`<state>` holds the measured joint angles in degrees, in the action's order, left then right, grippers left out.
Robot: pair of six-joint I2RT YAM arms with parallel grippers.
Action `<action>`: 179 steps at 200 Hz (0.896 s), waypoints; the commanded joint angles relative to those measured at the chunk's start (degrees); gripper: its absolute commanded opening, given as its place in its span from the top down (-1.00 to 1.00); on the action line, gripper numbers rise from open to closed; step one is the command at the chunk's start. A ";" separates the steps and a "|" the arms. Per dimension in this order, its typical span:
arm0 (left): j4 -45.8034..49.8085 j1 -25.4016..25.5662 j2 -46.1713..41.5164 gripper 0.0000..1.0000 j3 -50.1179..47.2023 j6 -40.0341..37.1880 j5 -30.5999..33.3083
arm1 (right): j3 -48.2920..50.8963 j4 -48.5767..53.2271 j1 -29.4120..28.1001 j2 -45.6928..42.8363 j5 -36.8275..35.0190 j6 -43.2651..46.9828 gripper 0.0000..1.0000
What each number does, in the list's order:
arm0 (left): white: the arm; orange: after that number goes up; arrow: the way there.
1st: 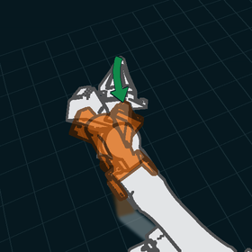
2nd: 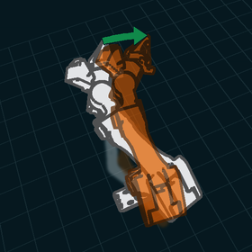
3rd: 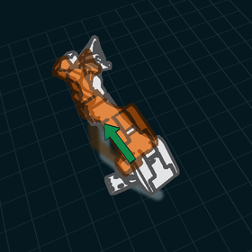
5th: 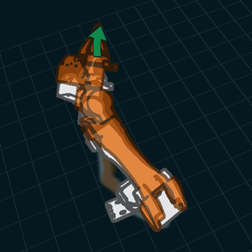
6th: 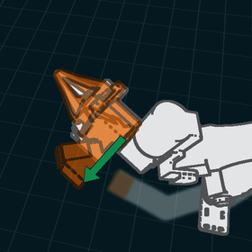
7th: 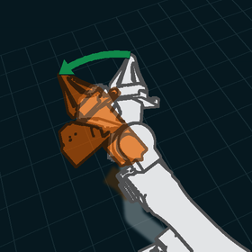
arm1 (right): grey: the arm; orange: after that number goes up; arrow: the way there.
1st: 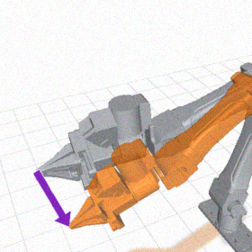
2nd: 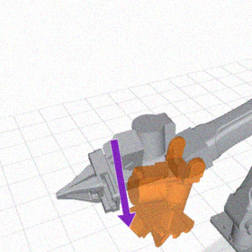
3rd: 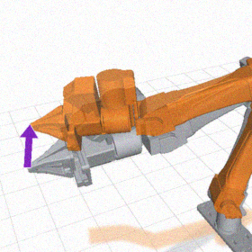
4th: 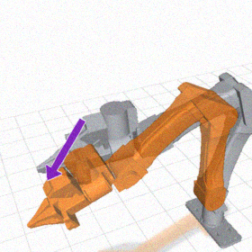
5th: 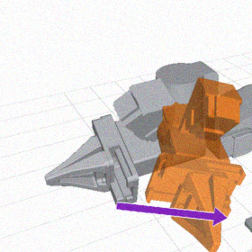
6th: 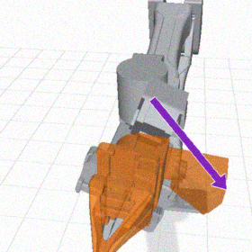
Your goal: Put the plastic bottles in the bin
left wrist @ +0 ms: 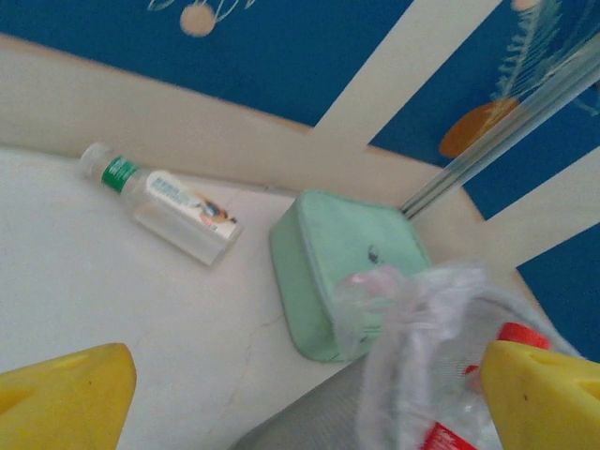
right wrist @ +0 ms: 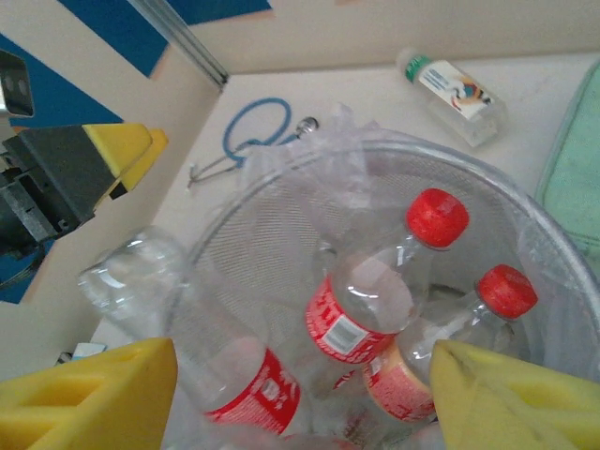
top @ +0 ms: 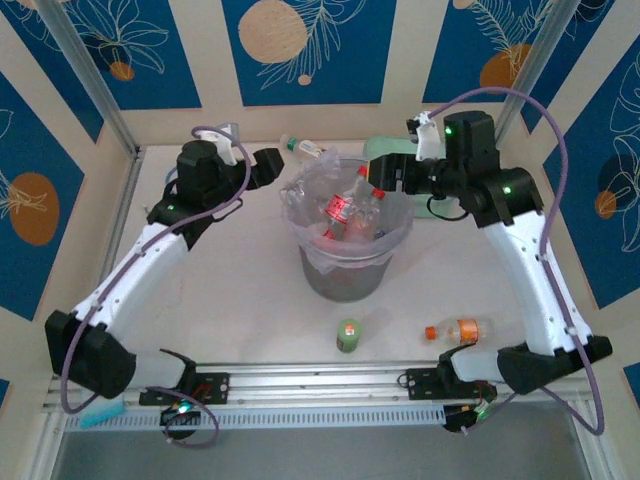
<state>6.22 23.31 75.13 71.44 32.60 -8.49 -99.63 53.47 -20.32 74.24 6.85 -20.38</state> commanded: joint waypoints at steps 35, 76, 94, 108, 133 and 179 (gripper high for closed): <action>15.70 10.47 -0.60 -0.88 6.40 -14.00 10.90 | 5.54 0.55 -6.10 -3.42 -5.43 1.90 -0.25; 18.43 14.31 0.34 -0.84 2.52 -14.91 14.90 | 12.85 0.89 -8.61 -2.87 -9.02 1.72 -0.02; 19.85 16.05 0.71 -0.83 1.24 -15.18 16.27 | 16.51 1.16 -9.66 -2.31 -9.73 1.32 0.05; 21.11 17.41 0.80 -0.82 0.11 -15.28 16.95 | 19.05 1.28 -10.88 -1.62 -10.47 1.29 0.08; 22.55 19.61 1.09 -0.80 -1.68 -15.99 17.98 | 22.38 1.26 -13.42 0.36 -12.15 1.51 0.12; 23.41 21.04 2.40 -0.75 -1.19 -16.85 18.17 | 21.14 2.00 -13.64 1.70 -14.24 1.73 0.15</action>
<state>15.57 42.22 74.11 73.43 20.43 11.62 -81.69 41.58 -33.17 72.05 -5.32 -19.99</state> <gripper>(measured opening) 0.890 0.426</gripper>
